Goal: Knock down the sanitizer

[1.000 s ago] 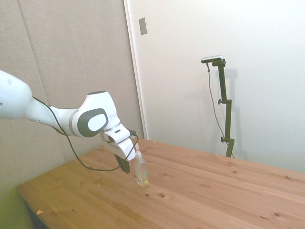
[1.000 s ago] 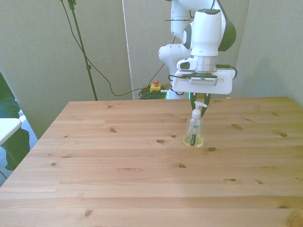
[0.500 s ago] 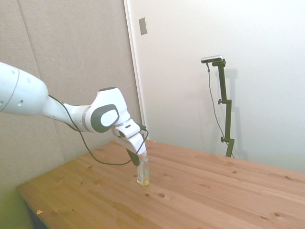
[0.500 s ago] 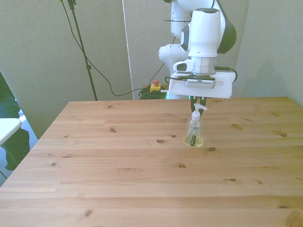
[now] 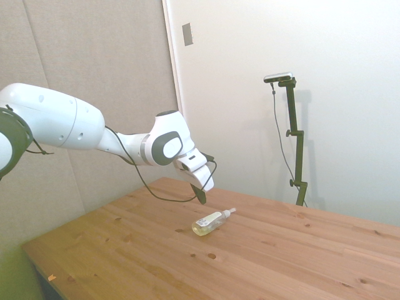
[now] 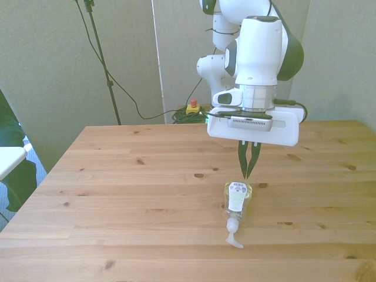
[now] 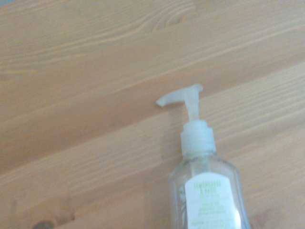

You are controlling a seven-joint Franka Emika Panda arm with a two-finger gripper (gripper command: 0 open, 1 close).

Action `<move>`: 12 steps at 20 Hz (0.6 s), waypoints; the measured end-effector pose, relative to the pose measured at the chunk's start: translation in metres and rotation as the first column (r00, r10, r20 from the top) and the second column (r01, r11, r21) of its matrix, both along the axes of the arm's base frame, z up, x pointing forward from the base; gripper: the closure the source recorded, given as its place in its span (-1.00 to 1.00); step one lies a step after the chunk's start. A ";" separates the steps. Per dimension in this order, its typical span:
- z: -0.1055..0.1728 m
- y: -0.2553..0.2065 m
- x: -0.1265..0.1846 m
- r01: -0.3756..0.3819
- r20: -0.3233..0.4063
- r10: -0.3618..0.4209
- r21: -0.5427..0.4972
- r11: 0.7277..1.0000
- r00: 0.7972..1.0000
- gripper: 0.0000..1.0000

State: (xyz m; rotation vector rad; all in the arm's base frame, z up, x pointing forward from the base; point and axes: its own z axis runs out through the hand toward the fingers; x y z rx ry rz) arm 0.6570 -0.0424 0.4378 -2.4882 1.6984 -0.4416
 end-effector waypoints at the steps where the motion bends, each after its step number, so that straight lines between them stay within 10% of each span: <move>1: 0.000 -0.004 0.005 0.007 0.005 -0.007 -0.003 1.000 1.000 1.00; 5: -0.004 -0.014 0.018 0.026 0.013 -0.026 -0.008 1.000 1.000 1.00; 6: -0.005 -0.014 0.020 0.028 0.010 -0.028 -0.007 1.000 1.000 -1.00; 12: -0.006 -0.012 0.015 0.024 -0.005 -0.024 -0.003 1.000 1.000 -1.00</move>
